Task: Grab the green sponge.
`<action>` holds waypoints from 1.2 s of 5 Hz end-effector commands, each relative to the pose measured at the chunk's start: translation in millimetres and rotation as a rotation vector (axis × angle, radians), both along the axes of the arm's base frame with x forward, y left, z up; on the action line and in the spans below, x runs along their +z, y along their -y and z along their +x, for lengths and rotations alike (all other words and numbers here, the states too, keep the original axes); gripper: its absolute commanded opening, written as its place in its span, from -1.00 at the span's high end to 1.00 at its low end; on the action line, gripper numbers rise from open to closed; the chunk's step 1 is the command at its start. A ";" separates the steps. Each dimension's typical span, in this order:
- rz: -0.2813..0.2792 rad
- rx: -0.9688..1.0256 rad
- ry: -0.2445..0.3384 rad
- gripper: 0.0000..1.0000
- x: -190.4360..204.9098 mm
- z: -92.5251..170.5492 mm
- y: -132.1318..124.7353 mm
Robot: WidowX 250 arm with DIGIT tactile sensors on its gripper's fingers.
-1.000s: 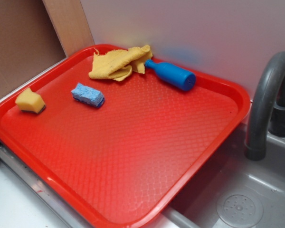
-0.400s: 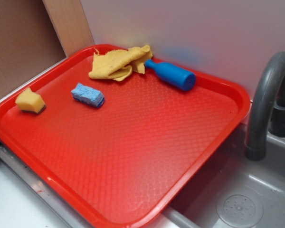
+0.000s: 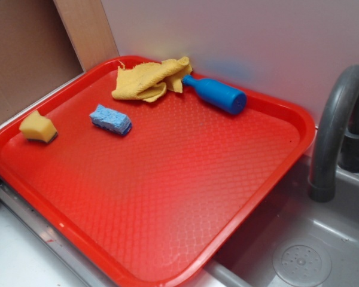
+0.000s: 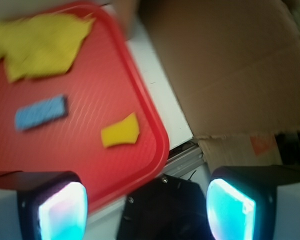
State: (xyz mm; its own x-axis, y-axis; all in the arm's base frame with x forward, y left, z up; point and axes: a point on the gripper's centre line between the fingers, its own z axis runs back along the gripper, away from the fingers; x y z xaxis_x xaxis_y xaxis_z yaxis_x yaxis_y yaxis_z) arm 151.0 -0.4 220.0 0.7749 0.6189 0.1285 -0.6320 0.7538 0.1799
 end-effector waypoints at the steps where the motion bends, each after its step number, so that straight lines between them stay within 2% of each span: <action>1: -0.121 0.500 0.040 -1.00 -25.0 -8.9 -9.7; 2: -0.298 0.742 0.092 -1.00 -41.0 -6.6 -18.9; 3: -0.315 0.989 0.140 -1.00 -58.0 1.3 -23.3; 4: -0.263 0.953 0.166 -1.00 -92.7 2.1 -21.1; 5: -0.231 0.937 0.121 -1.00 -112.0 5.9 -14.4; 6: -0.251 0.878 0.095 -1.00 -135.0 1.9 -6.9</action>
State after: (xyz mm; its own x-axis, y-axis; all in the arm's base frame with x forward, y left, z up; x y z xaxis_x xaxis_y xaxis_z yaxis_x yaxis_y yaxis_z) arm 154.0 8.6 80.2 0.0054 0.9985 -0.0550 -0.9999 0.0061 0.0129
